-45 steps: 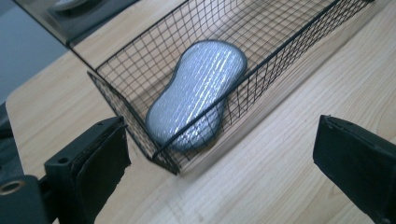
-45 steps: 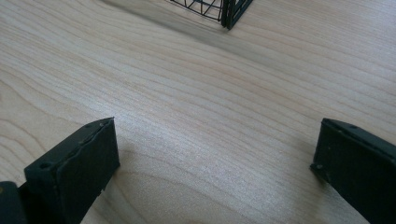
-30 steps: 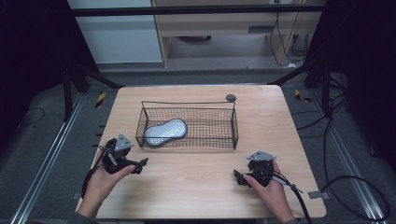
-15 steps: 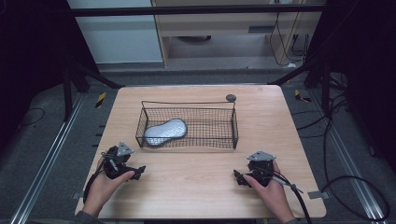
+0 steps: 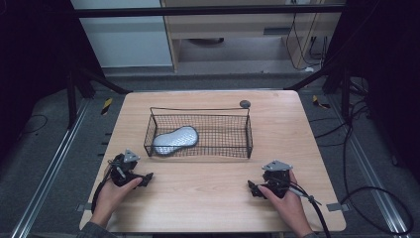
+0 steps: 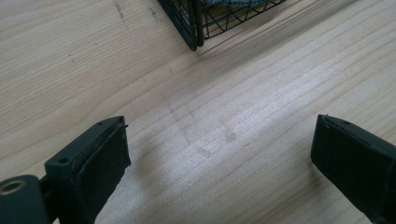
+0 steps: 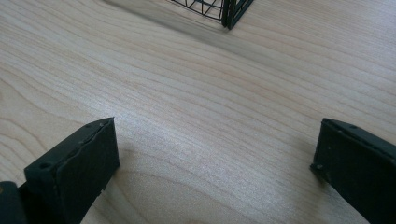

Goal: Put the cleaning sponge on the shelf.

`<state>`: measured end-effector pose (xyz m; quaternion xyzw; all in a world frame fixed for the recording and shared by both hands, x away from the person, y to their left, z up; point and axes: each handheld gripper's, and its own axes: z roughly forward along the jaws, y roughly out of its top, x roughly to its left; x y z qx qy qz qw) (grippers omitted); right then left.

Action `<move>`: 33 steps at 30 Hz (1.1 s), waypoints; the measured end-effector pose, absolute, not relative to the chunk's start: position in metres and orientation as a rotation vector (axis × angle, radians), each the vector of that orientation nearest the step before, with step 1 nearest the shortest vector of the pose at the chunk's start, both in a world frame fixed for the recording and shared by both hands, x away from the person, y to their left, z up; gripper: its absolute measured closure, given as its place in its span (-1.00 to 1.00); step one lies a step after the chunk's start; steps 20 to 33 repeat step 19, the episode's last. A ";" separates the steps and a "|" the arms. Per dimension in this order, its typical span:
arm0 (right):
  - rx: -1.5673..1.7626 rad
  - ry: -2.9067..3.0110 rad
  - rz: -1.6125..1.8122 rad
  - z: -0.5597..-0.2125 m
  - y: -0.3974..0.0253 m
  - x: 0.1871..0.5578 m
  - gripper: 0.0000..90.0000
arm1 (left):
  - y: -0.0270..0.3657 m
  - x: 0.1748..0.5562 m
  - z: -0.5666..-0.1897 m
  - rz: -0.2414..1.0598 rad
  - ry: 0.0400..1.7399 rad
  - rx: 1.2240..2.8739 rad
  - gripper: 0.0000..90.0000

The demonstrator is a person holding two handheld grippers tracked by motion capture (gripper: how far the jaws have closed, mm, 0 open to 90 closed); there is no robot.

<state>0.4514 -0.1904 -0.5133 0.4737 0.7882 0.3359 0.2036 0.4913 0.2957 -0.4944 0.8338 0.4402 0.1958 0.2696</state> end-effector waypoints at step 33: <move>1.321 2.200 0.938 -0.513 -0.190 0.451 -0.99 | 0.304 0.493 -0.508 0.513 1.180 2.106 -1.00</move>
